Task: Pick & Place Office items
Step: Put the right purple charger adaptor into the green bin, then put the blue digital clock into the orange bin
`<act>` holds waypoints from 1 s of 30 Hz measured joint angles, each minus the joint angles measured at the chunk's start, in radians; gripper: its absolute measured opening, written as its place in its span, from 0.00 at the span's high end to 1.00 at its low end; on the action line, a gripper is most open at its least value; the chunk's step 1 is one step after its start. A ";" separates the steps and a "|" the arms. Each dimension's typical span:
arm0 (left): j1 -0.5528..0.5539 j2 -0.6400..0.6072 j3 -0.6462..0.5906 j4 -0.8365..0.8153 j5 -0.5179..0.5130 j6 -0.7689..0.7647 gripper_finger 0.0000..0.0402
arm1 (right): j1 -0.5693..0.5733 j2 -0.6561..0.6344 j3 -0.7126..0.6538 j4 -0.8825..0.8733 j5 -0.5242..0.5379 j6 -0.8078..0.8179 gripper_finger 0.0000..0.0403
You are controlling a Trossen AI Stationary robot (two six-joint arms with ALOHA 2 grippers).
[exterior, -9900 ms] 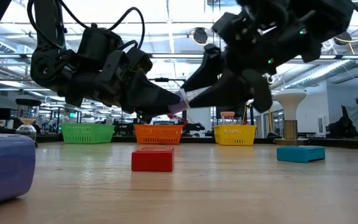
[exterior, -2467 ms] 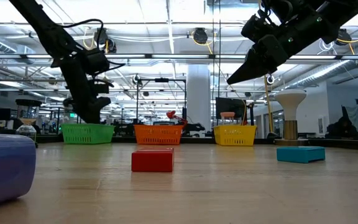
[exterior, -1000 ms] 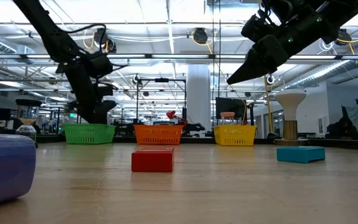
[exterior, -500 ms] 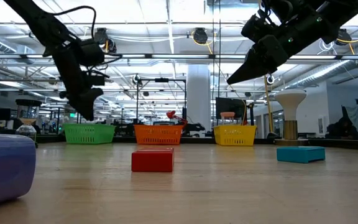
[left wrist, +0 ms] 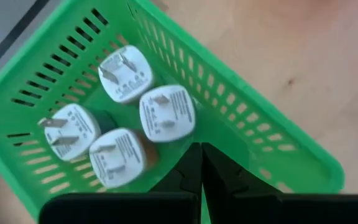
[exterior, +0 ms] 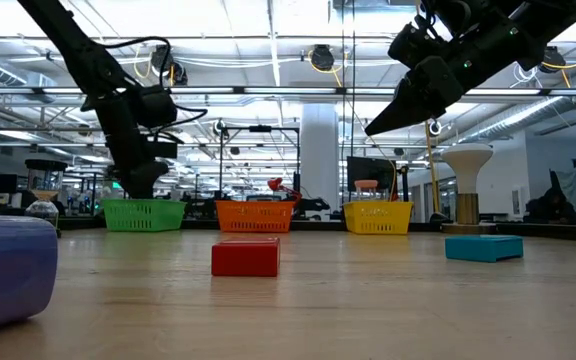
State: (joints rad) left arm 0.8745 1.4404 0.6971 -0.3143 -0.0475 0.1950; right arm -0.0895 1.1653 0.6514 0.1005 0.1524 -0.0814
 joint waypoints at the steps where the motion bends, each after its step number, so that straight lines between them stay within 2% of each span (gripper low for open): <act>1: 0.000 0.003 0.000 0.011 -0.003 -0.004 0.98 | 0.000 0.000 0.000 0.000 0.000 0.000 1.00; 9: 0.020 0.005 0.000 0.044 -0.059 -0.009 0.99 | 0.000 0.000 0.000 0.000 0.000 -0.001 1.00; 21: 0.031 0.003 0.000 0.056 -0.078 -0.014 0.97 | 0.000 0.000 0.000 0.000 0.000 -0.001 1.00; 30: 0.007 -0.104 0.000 -0.002 -0.095 -0.029 0.99 | 0.000 0.000 0.000 -0.001 0.000 -0.001 1.00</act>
State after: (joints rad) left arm 0.8818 1.3363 0.6971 -0.3168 -0.1427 0.1658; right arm -0.0895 1.1652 0.6514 0.0998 0.1520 -0.0822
